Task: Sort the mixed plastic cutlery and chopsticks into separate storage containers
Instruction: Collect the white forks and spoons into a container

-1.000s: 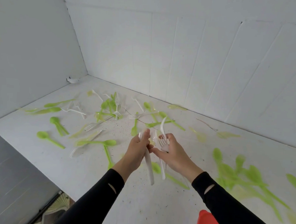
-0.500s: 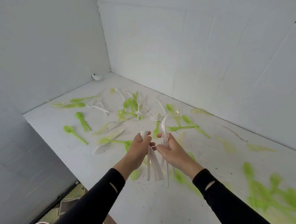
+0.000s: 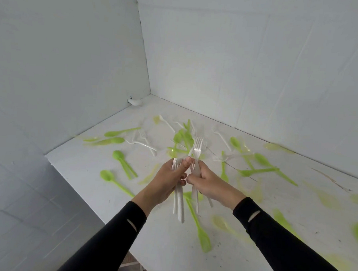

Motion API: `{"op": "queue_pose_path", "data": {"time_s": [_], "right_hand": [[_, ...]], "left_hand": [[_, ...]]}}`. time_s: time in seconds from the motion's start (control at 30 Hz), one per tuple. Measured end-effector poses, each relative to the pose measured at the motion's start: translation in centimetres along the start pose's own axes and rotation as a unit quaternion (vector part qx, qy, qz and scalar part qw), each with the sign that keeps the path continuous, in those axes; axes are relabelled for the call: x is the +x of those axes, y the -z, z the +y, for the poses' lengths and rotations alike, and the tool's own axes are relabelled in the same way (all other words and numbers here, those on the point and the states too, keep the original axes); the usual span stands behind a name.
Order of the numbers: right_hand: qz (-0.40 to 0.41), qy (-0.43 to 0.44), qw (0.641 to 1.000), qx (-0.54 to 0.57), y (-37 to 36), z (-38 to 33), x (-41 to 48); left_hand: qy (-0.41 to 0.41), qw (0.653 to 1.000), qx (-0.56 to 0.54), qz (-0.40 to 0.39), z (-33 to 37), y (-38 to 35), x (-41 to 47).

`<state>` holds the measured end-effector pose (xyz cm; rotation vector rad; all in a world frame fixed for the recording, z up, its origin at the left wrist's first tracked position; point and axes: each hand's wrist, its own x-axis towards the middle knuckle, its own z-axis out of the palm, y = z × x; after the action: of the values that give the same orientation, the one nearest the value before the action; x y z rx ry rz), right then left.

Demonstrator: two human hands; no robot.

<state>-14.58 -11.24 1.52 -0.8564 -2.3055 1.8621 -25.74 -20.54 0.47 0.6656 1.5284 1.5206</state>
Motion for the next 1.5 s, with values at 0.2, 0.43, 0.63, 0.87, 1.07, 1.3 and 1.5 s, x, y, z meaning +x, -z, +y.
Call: {"op": "queue_pose_path", "data": {"time_s": [0.2, 0.43, 0.63, 0.87, 1.07, 1.3, 1.5], "right_hand": [[-0.021, -0.024, 0.998, 0.054, -2.7, -2.1, 3.5], [-0.023, 0.007, 0.999, 0.024, -6.2, -3.2, 6.5], [0.011, 0.020, 0.999, 0.022, -6.9, -3.3, 7.7], [0.042, 0.027, 0.997, 0.064, -6.1, -3.2, 7.7], [0.020, 0.038, 0.994, 0.096, -6.4, -2.8, 7.6], [0.062, 0.044, 0.993, 0.090, -6.7, -2.9, 7.4], [0.080, 0.022, 0.995, 0.052, -5.7, -2.1, 6.7]], "left_hand": [[-0.001, 0.997, -0.037, 0.063, 0.7, 4.3, 1.5], [0.077, 0.987, -0.037, 0.136, 0.6, 9.3, 3.0], [0.086, 0.972, -0.193, 0.103, 0.4, 11.6, 3.7], [0.044, 0.981, -0.179, 0.067, -0.1, 11.4, 3.8], [0.038, 0.991, -0.126, 0.031, -0.4, 10.6, 3.8], [0.022, 0.988, -0.152, 0.029, -0.2, 9.5, 3.3], [0.013, 0.983, -0.157, 0.093, -1.0, 9.1, 3.6]]}}
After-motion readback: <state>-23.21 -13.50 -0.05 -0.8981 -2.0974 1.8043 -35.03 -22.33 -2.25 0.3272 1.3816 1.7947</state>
